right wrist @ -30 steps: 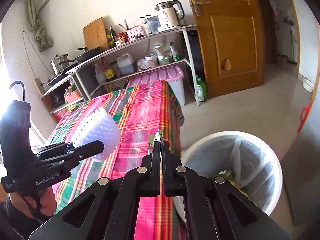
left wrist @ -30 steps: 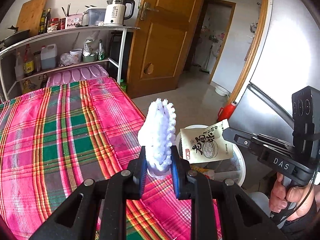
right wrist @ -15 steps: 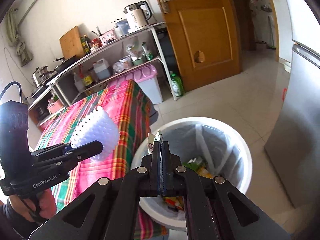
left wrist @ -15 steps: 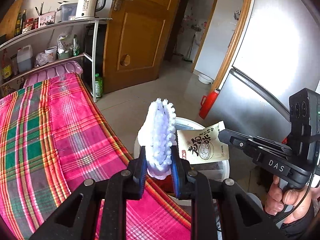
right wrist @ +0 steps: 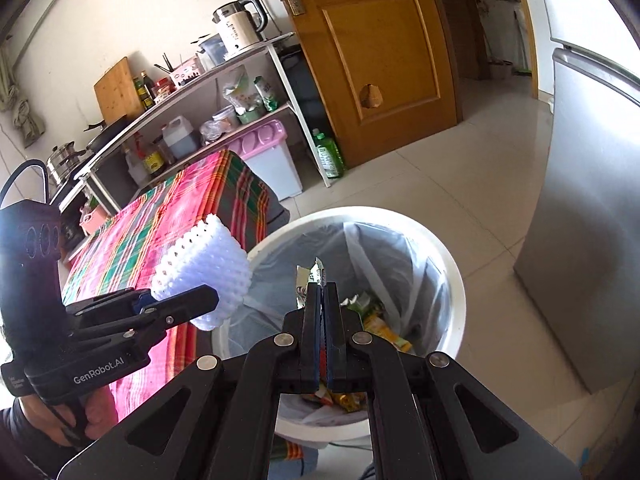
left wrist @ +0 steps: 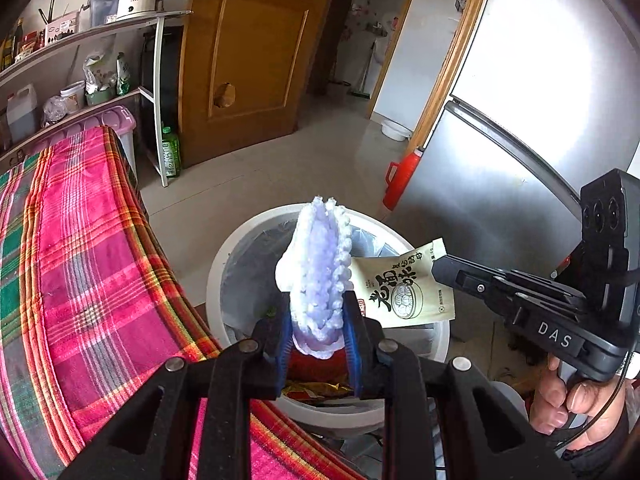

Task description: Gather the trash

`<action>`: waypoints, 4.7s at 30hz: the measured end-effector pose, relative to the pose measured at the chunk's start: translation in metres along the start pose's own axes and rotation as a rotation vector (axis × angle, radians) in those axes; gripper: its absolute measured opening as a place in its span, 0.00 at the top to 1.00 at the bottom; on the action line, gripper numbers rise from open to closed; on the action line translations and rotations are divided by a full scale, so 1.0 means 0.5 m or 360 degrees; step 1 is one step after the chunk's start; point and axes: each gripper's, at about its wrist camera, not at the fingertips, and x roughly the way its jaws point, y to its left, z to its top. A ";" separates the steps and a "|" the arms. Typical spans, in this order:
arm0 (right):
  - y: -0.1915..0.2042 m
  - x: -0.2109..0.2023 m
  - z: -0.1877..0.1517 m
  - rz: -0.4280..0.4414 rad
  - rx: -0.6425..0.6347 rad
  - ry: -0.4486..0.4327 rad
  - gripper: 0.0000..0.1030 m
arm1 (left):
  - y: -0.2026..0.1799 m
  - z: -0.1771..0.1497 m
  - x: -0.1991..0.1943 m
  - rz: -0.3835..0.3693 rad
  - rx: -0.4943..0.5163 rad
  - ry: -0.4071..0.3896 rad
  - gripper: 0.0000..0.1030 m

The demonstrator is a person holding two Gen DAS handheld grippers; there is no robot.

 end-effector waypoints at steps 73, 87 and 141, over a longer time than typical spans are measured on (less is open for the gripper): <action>0.246 -0.218 -0.241 -0.0237 -0.0355 -0.0209 0.62 | -0.030 -0.241 -0.318 0.0282 0.0014 -0.0359 0.43; 0.244 -0.216 -0.238 -0.0238 -0.0356 -0.0209 0.61 | -0.031 -0.246 -0.315 0.0296 0.0008 -0.0352 0.43; 0.249 -0.211 -0.244 -0.0227 -0.0368 -0.0197 0.61 | -0.040 -0.253 -0.310 0.0313 0.0032 -0.0345 0.43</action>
